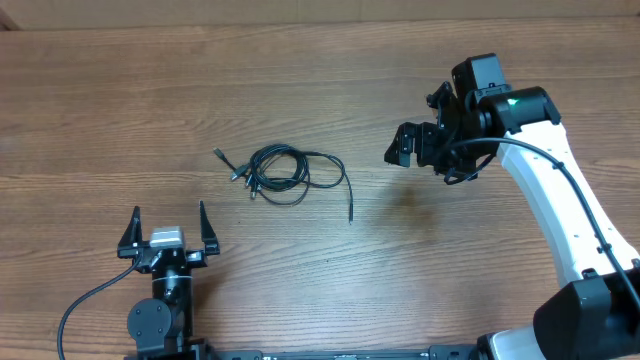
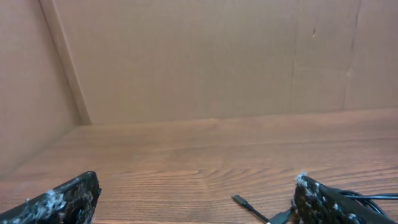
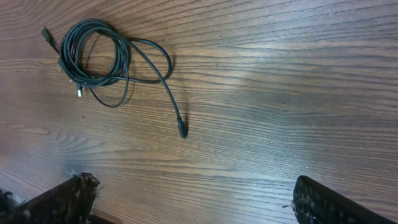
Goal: Untangle cables
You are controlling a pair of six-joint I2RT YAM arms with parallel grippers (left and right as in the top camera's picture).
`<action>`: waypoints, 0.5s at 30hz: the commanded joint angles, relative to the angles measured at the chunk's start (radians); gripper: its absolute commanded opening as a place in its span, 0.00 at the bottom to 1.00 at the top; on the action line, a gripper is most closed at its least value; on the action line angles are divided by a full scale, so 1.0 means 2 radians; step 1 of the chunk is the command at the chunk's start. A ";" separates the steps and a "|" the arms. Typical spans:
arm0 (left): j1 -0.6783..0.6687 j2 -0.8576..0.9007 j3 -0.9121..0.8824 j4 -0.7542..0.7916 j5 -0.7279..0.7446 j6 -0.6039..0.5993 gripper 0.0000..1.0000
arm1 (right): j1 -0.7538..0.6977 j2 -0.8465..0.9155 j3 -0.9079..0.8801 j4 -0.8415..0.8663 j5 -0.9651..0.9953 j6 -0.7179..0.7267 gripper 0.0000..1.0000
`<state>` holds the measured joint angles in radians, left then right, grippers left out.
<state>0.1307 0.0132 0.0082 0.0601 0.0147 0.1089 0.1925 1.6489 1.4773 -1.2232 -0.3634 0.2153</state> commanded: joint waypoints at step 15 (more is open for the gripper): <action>0.000 -0.004 -0.002 -0.025 0.002 0.009 1.00 | 0.001 0.000 0.014 0.002 -0.006 -0.002 1.00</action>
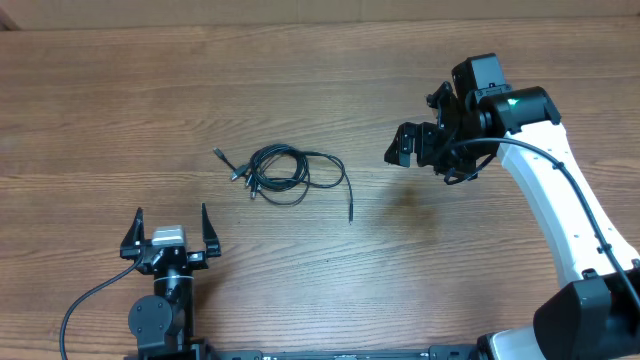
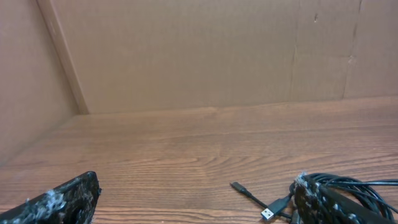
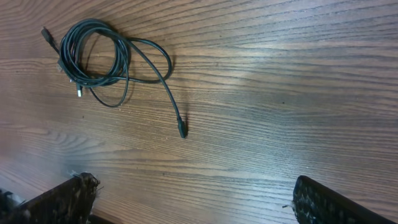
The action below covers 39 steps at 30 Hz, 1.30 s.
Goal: Untangle cables
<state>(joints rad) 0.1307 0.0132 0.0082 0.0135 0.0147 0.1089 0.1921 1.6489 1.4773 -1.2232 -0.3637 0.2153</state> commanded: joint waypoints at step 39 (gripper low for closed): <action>0.000 -0.004 -0.002 0.022 -0.007 0.011 1.00 | 0.002 0.000 0.014 0.002 -0.006 -0.002 1.00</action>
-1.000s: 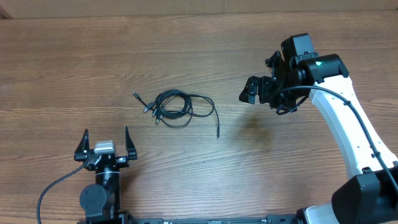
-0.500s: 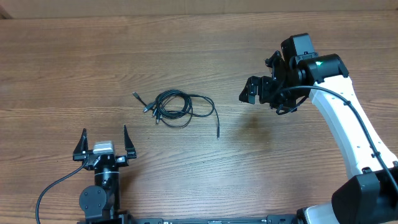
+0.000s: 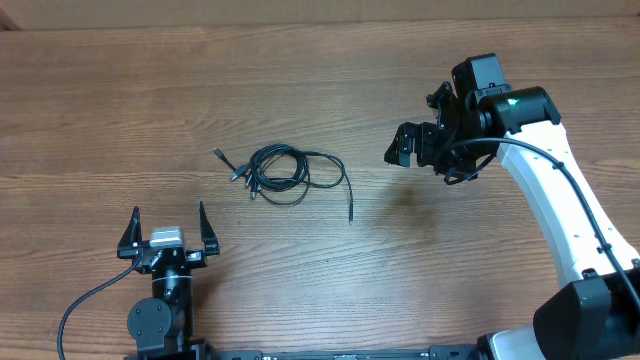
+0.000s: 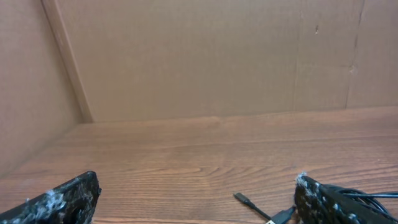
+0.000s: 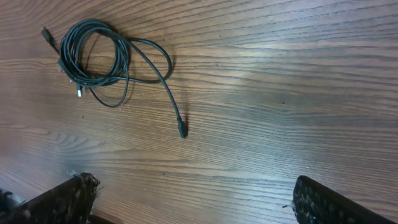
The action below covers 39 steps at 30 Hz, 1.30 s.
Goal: Untangle cables
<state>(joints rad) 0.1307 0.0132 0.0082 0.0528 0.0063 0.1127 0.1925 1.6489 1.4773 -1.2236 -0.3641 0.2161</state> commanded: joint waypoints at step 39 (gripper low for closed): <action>0.000 -0.004 -0.002 0.060 0.041 0.009 1.00 | 0.001 0.000 0.014 0.002 -0.006 -0.002 1.00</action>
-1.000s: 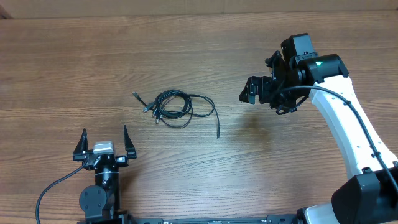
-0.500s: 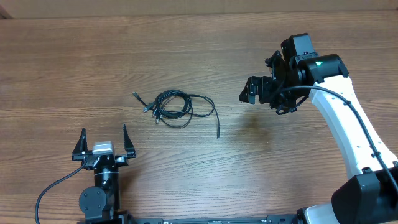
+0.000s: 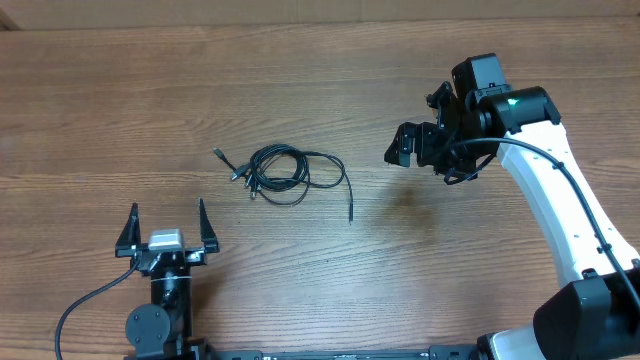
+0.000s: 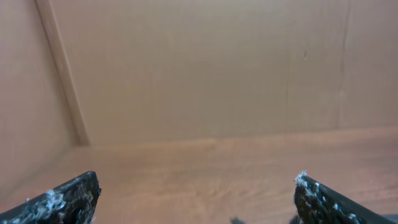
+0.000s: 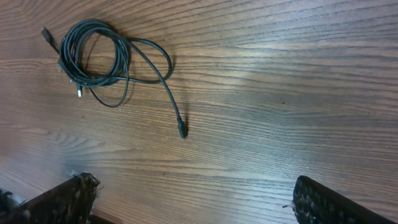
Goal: Untangle cables
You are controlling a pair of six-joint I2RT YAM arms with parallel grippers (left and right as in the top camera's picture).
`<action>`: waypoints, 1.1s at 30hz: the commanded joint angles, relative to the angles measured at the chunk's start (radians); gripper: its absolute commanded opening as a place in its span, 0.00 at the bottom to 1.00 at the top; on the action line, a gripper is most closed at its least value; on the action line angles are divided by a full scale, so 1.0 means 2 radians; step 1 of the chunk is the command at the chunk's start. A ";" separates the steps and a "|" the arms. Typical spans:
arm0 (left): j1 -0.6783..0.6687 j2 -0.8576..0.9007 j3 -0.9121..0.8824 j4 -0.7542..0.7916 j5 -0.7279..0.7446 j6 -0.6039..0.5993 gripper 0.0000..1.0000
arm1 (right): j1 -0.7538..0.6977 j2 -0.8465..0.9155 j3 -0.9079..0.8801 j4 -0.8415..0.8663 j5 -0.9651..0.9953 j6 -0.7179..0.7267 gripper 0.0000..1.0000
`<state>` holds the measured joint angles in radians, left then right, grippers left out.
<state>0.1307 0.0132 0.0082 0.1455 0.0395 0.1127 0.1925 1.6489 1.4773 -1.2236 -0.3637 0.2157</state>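
Observation:
A tangle of thin dark cables (image 3: 285, 172) lies coiled on the wooden table (image 3: 120, 100), with one loose end and its plug (image 3: 350, 215) trailing to the right. In the right wrist view the coil (image 5: 93, 56) sits at the upper left and the plug (image 5: 182, 131) below it. My right gripper (image 3: 415, 150) hovers to the right of the tangle, open and empty (image 5: 193, 199). My left gripper (image 3: 167, 210) stands open near the front edge, below and left of the cables, also empty (image 4: 196, 199). Its view is blurred, and only a dark speck of cable (image 4: 234, 220) shows at the bottom edge.
A brown cardboard wall (image 4: 186, 68) rises behind the table, with a corner (image 4: 59, 81) at the left. The left arm's base and its black lead (image 3: 90, 300) sit at the front left. The white right arm (image 3: 560, 210) reaches in from the right.
The left wrist view now shows more wall and less table, and the cable ends have almost dropped out of it. The right gripper and the cables have not moved.
Both grippers were open and empty throughout, and the tangle lay still. The left wrist view first showed a plug and some cable, then more of the coil, then less again, and now nearly none. The right arm stayed in place.

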 commanded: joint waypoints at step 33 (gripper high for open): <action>0.000 0.404 0.447 -0.393 0.300 -0.097 1.00 | 0.001 0.000 0.014 0.002 -0.006 -0.002 1.00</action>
<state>0.1307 0.6632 0.7616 -0.5491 0.5426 -0.0761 0.1925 1.6489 1.4776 -1.2228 -0.3679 0.2153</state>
